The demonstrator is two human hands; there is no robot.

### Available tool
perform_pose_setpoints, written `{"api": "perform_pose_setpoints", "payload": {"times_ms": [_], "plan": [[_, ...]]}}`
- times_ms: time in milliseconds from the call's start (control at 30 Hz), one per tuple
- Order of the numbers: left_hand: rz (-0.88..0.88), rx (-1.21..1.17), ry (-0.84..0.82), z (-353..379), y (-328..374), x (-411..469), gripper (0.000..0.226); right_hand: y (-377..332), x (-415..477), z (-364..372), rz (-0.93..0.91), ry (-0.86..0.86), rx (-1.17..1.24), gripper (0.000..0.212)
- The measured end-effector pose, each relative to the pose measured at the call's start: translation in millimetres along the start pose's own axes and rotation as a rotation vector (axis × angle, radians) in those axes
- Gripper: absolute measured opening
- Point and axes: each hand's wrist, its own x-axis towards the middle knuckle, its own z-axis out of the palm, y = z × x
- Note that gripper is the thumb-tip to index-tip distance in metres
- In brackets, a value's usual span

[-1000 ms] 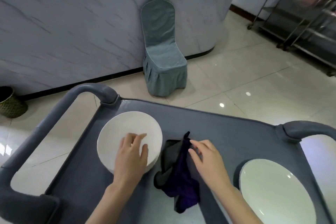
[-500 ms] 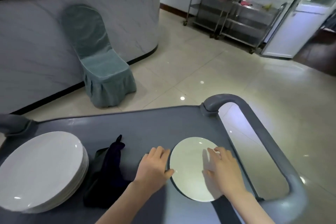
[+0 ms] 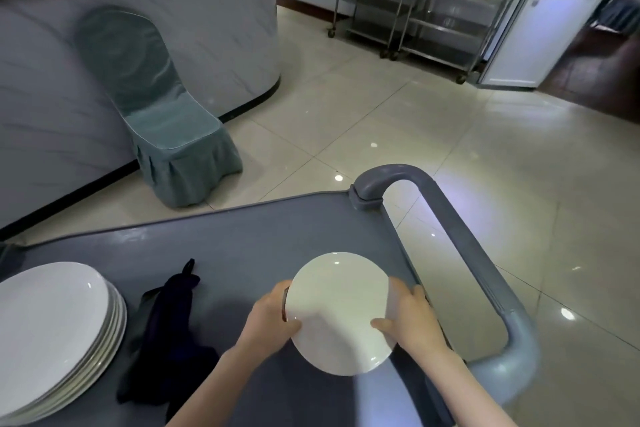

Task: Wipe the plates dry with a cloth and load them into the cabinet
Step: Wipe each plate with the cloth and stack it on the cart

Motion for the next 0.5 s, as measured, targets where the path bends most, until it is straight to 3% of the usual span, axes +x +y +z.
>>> {"api": "perform_pose_setpoints", "payload": {"times_ms": [200,267,400,500], "plan": [[-0.081,-0.149,0.023,-7.2,-3.1,-10.1,0.064,-7.1,1.4,-3.3,0.049,-0.030,0.203,0.089],[-0.096,-0.205,0.055,-16.0,-3.9,-15.4,0.063,-11.0,2.0,-4.7,0.021,-0.023,0.299,0.075],[-0.114,-0.351,0.113,-44.3,-12.3,-30.9,0.064,-33.7,-1.3,0.2,0.006,-0.023,0.754,0.039],[-0.117,-0.453,0.157,-65.7,-22.2,-46.1,0.066,-67.3,-4.7,15.9,0.037,-0.055,1.007,0.028]]}}
